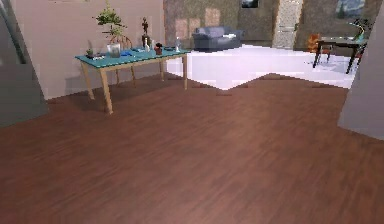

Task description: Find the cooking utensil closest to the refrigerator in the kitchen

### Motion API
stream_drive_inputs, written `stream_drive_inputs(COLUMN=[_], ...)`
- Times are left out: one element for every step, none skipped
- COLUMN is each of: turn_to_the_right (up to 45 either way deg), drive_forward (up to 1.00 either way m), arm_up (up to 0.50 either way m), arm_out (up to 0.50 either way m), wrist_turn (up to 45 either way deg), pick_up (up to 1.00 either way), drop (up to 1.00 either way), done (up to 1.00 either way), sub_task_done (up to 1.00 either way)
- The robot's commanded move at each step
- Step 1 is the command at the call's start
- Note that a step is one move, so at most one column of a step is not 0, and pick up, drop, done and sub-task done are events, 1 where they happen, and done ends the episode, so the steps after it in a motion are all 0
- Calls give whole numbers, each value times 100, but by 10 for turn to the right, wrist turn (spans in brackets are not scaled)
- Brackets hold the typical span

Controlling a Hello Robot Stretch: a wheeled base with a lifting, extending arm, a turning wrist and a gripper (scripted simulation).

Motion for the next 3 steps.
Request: stream_drive_inputs(turn_to_the_right=[0, 0, -30], drive_forward=[100, 100, 0], arm_up=[0, 0, 0], arm_out=[0, 0, 0], wrist_turn=[0, 0, 0], pick_up=[0, 0, 0], drop=[0, 0, 0], done=[0, 0, 0], sub_task_done=[0, 0, 0])
